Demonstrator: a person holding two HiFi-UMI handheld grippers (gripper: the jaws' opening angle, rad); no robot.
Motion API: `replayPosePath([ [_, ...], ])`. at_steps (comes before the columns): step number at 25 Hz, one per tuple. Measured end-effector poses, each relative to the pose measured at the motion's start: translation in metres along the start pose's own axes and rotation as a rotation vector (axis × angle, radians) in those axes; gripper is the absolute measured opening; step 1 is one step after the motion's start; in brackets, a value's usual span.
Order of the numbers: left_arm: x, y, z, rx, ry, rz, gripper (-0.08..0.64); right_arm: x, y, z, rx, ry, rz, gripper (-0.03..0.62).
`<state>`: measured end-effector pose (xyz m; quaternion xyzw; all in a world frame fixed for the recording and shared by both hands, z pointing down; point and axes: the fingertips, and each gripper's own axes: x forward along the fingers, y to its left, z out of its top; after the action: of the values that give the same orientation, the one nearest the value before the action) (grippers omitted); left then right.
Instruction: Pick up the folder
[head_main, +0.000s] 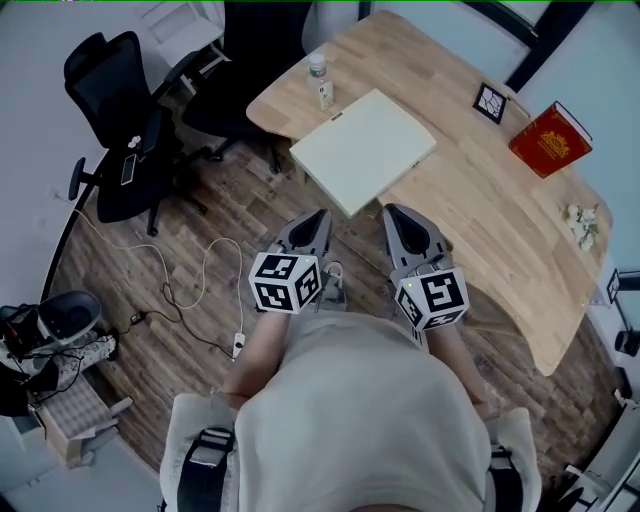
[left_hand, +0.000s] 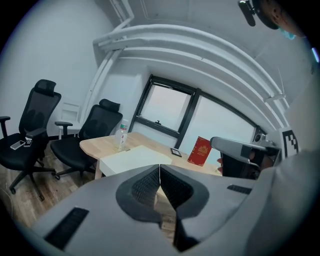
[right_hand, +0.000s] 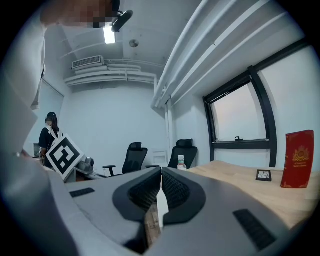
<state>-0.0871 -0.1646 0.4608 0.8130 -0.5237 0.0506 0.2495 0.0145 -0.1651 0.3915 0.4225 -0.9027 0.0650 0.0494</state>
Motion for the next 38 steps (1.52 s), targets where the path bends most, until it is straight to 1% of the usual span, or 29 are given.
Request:
replayPosePath([
  [3, 0.012, 0.013, -0.002, -0.017, 0.025, 0.000, 0.021, 0.013, -0.009, 0.001, 0.005, 0.001, -0.009, 0.020],
  [9, 0.039, 0.032, -0.012, -0.042, 0.090, -0.049, 0.021, 0.036, -0.026, 0.001, 0.018, 0.010, -0.038, 0.020],
  [13, 0.057, 0.045, -0.021, -0.100, 0.118, -0.084, 0.023, 0.048, -0.035, -0.002, 0.027, 0.022, -0.050, 0.020],
  [16, 0.068, 0.055, -0.032, -0.145, 0.138, -0.093, 0.023, 0.057, -0.037, -0.006, 0.032, 0.031, -0.055, 0.020],
  [18, 0.075, 0.059, -0.039, -0.175, 0.160, -0.108, 0.041, 0.061, -0.040, -0.009, 0.036, 0.033, -0.061, 0.020],
  [20, 0.081, 0.060, -0.047, -0.223, 0.185, -0.146, 0.185, 0.063, -0.043, -0.009, 0.039, 0.027, -0.071, 0.020],
  [22, 0.085, 0.064, -0.055, -0.284, 0.200, -0.171, 0.219, 0.064, -0.043, -0.009, 0.042, 0.020, -0.081, 0.020],
  [26, 0.095, 0.081, -0.066, -0.397, 0.223, -0.170, 0.303, 0.068, -0.046, -0.010, 0.047, 0.021, -0.097, 0.020],
  [28, 0.102, 0.088, -0.071, -0.447, 0.237, -0.172, 0.335, 0.069, -0.049, -0.012, 0.050, 0.026, -0.104, 0.020],
  [32, 0.116, 0.095, -0.090, -0.544, 0.285, -0.207, 0.383, 0.070, -0.055, -0.016, 0.061, 0.034, -0.125, 0.020],
  [34, 0.122, 0.098, -0.096, -0.617, 0.291, -0.223, 0.400, 0.071, -0.057, -0.018, 0.061, 0.041, -0.137, 0.020],
  [38, 0.133, 0.100, -0.103, -0.783, 0.286, -0.285, 0.431, 0.072, -0.063, -0.021, 0.069, 0.050, -0.162, 0.020],
])
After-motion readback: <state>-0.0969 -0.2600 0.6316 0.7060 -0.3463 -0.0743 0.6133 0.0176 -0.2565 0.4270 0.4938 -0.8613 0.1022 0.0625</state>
